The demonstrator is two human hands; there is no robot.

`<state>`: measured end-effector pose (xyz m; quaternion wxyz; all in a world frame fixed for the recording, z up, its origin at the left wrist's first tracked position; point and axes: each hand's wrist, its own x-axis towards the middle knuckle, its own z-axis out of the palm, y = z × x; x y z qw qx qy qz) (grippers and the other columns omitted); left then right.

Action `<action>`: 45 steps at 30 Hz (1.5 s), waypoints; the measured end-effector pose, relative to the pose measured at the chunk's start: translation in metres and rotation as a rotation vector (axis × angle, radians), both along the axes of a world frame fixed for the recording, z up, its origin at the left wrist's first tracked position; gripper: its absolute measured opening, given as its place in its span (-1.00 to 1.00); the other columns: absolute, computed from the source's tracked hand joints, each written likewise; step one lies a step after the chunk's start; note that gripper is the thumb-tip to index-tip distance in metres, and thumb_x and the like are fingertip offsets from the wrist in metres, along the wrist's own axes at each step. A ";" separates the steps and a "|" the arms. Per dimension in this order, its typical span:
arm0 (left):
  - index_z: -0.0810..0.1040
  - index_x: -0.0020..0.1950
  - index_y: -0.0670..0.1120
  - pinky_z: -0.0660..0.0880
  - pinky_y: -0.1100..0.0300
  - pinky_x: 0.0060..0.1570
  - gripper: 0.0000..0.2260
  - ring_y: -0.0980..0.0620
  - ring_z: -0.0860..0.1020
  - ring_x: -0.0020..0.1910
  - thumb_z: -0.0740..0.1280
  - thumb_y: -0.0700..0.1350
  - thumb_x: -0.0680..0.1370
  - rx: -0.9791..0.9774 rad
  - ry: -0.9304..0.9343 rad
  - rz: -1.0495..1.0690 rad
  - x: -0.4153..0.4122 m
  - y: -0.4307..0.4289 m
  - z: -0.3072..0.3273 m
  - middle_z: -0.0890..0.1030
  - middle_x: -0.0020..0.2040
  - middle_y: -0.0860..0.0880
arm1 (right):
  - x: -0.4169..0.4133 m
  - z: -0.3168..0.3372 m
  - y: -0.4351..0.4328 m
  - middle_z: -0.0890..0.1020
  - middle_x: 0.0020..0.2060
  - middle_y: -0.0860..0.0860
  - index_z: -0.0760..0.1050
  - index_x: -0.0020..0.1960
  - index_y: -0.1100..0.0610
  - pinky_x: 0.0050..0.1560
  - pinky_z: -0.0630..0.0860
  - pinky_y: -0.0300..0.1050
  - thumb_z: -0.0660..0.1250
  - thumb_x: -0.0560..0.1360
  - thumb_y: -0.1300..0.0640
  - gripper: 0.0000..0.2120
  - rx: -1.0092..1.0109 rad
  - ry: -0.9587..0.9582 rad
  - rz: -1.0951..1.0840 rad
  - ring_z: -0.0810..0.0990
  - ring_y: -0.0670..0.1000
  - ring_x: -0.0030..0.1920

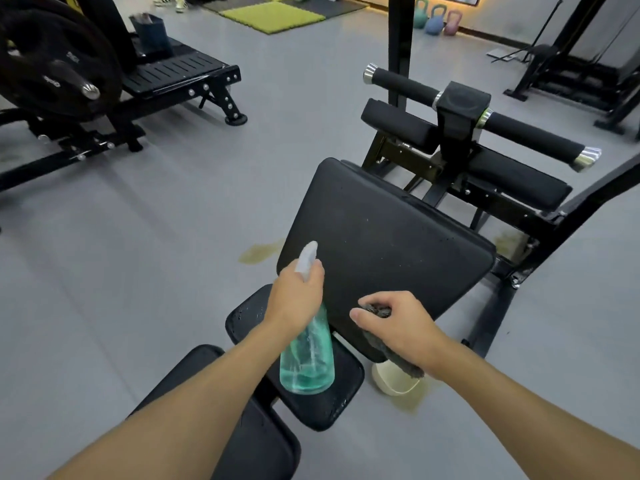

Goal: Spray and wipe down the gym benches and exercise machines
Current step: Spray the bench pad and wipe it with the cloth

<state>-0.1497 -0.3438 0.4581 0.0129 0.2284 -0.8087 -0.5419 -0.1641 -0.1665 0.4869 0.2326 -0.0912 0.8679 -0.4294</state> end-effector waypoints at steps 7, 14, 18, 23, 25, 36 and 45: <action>0.60 0.21 -0.01 0.63 -0.07 -0.11 -0.61 -0.09 0.64 -0.28 0.11 0.16 0.62 -0.012 -0.061 0.003 -0.032 -0.012 0.000 0.66 -0.20 -0.04 | -0.018 -0.007 -0.009 0.67 -0.33 -0.01 0.64 -0.07 0.04 -0.19 0.57 -0.06 0.42 0.52 -0.03 -0.85 -0.001 -0.005 -0.135 0.57 -0.12 -0.39; 0.46 0.39 0.17 0.57 -0.03 0.09 -0.58 -0.11 0.60 0.00 0.07 0.08 0.56 -0.120 -0.178 -0.376 -0.029 0.024 -0.002 0.65 -0.08 -0.01 | -0.028 -0.018 0.018 0.66 -0.22 -0.10 0.64 0.02 0.04 -0.21 0.54 -0.17 0.37 0.55 -0.06 -0.81 0.130 0.129 -0.388 0.61 -0.11 -0.21; 0.41 0.46 0.16 0.49 0.05 0.06 -0.61 -0.10 0.56 0.03 0.08 0.05 0.65 -0.202 -0.230 -0.508 -0.017 0.046 -0.006 0.57 -0.05 0.01 | -0.026 -0.026 0.045 0.66 -0.24 -0.04 0.63 0.02 0.05 -0.15 0.66 0.05 0.35 0.54 -0.10 -0.77 0.177 0.128 -0.540 0.66 0.06 -0.24; 0.35 0.49 0.20 0.54 0.00 0.09 -0.55 -0.13 0.56 -0.01 0.08 0.01 0.59 -0.221 -0.320 -0.534 -0.007 0.049 -0.024 0.61 -0.02 -0.06 | -0.018 -0.034 0.063 0.69 -0.24 0.04 0.64 0.03 0.08 -0.15 0.66 0.09 0.32 0.55 -0.10 -0.73 0.199 0.088 -0.551 0.67 0.11 -0.25; 0.40 0.44 0.16 0.54 -0.01 0.11 -0.60 -0.17 0.56 0.00 0.08 -0.01 0.60 -0.275 -0.357 -0.483 -0.003 0.038 -0.031 0.62 -0.01 -0.11 | -0.014 -0.036 0.066 0.68 -0.31 0.02 0.64 0.01 0.07 -0.19 0.66 0.08 0.32 0.55 -0.10 -0.74 0.190 0.074 -0.547 0.66 0.09 -0.33; 0.54 0.06 -0.05 0.36 0.10 -0.28 -0.73 -0.06 0.49 -0.29 0.09 0.02 0.60 -0.385 -0.377 -0.046 -0.006 -0.020 -0.050 0.57 -0.21 -0.08 | -0.013 -0.048 0.041 0.64 -0.29 -0.07 0.63 0.05 0.07 -0.16 0.64 -0.03 0.33 0.57 -0.07 -0.77 0.194 0.061 -0.481 0.63 -0.03 -0.29; 0.37 0.12 -0.11 0.38 0.06 -0.24 -0.76 -0.10 0.50 -0.17 0.12 0.05 0.64 -0.324 -0.305 0.054 -0.011 -0.025 -0.058 0.49 -0.03 -0.09 | -0.021 -0.062 0.020 0.58 -0.28 -0.15 0.63 0.10 0.10 -0.19 0.49 -0.19 0.32 0.58 -0.08 -0.72 0.214 0.036 -0.403 0.54 -0.14 -0.25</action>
